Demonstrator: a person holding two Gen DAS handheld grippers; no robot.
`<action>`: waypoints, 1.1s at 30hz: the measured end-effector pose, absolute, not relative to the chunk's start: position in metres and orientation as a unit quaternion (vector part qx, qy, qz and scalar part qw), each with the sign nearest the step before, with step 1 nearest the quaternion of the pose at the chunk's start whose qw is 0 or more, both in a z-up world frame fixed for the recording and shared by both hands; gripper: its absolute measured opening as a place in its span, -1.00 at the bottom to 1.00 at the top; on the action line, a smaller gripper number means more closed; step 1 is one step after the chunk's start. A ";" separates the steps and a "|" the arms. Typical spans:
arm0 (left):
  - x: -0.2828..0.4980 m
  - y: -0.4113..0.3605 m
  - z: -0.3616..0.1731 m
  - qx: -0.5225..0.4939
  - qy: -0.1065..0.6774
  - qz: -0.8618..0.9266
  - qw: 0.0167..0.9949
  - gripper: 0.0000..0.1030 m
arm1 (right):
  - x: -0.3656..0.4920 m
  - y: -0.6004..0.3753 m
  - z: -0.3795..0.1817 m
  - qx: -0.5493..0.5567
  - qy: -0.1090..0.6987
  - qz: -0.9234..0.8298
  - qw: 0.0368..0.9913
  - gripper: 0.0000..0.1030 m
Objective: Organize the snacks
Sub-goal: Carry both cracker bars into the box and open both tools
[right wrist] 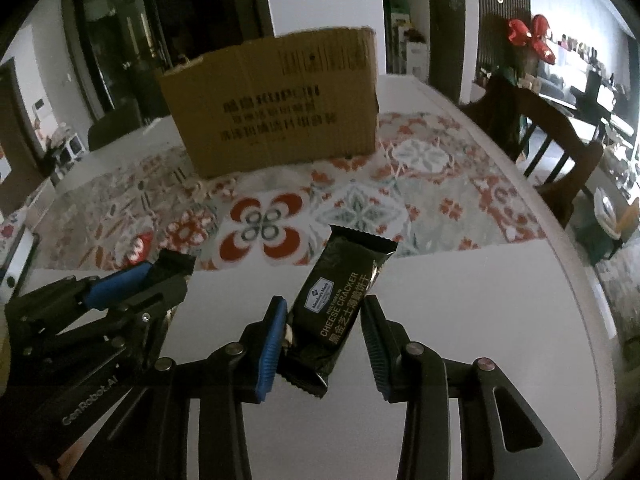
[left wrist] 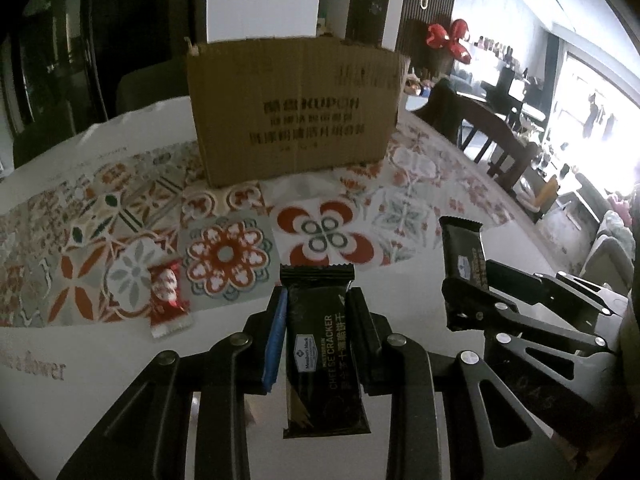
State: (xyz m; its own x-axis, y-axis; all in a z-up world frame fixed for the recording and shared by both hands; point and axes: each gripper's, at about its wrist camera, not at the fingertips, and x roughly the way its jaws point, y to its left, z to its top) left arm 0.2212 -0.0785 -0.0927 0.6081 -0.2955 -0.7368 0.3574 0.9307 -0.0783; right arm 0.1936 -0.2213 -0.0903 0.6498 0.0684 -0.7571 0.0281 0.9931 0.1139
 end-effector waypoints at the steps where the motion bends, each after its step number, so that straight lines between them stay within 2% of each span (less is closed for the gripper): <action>1: 0.222 -0.078 -0.088 0.038 0.397 -0.181 0.899 -0.42 | 0.194 -0.221 -0.086 0.056 0.411 0.012 0.910 -0.23; 28: 0.280 -0.071 0.023 0.046 0.251 -0.172 0.952 -0.42 | 0.257 -0.229 0.014 0.061 0.263 0.036 0.962 -0.23; 33: 0.302 -0.073 0.034 0.049 0.241 -0.174 0.953 -0.42 | 0.275 -0.227 0.028 0.056 0.241 0.041 0.968 -0.30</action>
State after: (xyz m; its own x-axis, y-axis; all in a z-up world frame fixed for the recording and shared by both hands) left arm 0.3017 -0.0730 0.0343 0.8225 -0.3092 -0.4774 0.3561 0.9344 0.0083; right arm 0.2746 -0.2272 0.0279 0.8804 0.1062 -0.4621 -0.0527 0.9905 0.1274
